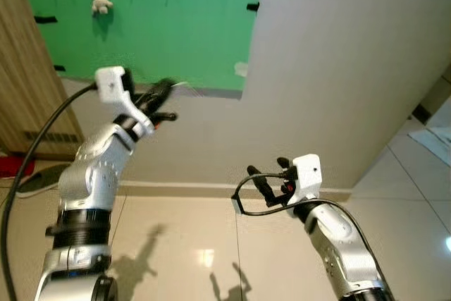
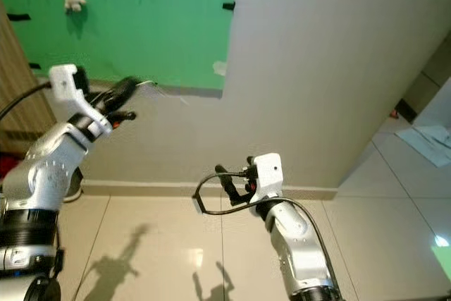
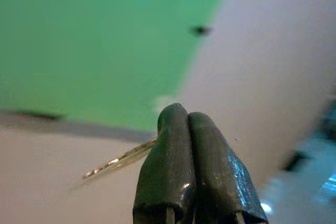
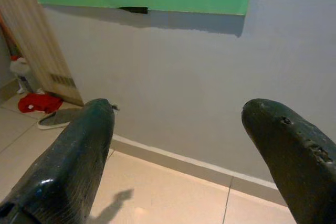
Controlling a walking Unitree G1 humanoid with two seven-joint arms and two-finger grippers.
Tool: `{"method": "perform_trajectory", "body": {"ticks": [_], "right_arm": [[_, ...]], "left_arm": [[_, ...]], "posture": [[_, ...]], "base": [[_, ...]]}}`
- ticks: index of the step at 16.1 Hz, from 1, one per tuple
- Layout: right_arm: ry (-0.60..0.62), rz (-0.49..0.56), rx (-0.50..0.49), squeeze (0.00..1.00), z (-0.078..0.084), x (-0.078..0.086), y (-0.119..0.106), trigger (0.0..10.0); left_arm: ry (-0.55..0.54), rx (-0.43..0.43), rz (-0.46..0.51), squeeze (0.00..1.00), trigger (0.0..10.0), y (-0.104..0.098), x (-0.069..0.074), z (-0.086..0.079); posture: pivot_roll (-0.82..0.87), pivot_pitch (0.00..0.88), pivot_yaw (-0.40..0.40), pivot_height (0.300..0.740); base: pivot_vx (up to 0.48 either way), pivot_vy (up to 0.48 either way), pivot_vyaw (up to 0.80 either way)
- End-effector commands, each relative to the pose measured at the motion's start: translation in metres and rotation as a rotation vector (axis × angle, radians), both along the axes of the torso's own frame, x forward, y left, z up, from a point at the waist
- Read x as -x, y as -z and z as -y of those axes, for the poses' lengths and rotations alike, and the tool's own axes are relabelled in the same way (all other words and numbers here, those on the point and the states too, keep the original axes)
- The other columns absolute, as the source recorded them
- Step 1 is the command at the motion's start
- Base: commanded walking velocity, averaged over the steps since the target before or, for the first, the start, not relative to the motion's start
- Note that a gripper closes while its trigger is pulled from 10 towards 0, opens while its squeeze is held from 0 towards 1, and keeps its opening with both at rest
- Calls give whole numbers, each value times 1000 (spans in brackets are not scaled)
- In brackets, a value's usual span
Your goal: Hang keys on a hook
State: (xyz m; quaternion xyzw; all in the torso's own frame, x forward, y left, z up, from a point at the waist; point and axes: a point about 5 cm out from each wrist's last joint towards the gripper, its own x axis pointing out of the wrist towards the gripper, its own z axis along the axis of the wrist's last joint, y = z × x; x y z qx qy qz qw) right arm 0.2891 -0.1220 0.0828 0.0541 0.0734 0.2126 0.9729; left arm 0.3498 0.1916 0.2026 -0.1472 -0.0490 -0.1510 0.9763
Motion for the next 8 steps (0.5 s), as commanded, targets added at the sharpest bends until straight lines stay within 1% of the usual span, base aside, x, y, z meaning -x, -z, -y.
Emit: {"method": "perform_trajectory", "body": {"ticks": [1,2,3,4,5,6,7,8], "right_arm": [[52,29,-8,1000,5,-2,-4,10000],[52,29,-8,1000,5,-2,-4,10000],[83,38,-12,1000,6,-3,-4,10000],[126,55,-10,1000,7,-5,-4,10000],[143,61,-8,1000,7,-5,-4,10000],[159,64,-12,1000,7,-6,-4,10000],[158,69,-8,1000,6,-7,-4,10000],[159,69,-9,1000,6,-8,-4,10000]], "left_arm": [[-131,-119,14,0,10000,3,5,-7],[-131,-119,14,0,10000,3,5,-7],[-191,-225,47,0,10000,4,8,-6],[-254,-387,86,0,10000,5,14,-5],[-274,-437,104,0,10000,5,16,-3],[-284,-467,121,0,10000,7,19,1],[-282,-403,142,0,10000,7,23,6],[-302,-421,127,0,10000,10,21,6]], "posture": [[-22,0,-49,740],[-22,0,-49,740],[-16,0,-46,740],[-6,0,-42,740],[-6,0,-42,740],[-1,0,-40,740],[1,0,-40,740],[5,0,-41,740]], "base": [[0,0,0],[0,0,0],[0,0,0],[0,0,0],[0,0,0],[0,0,0],[458,0,0],[461,0,0]]}}
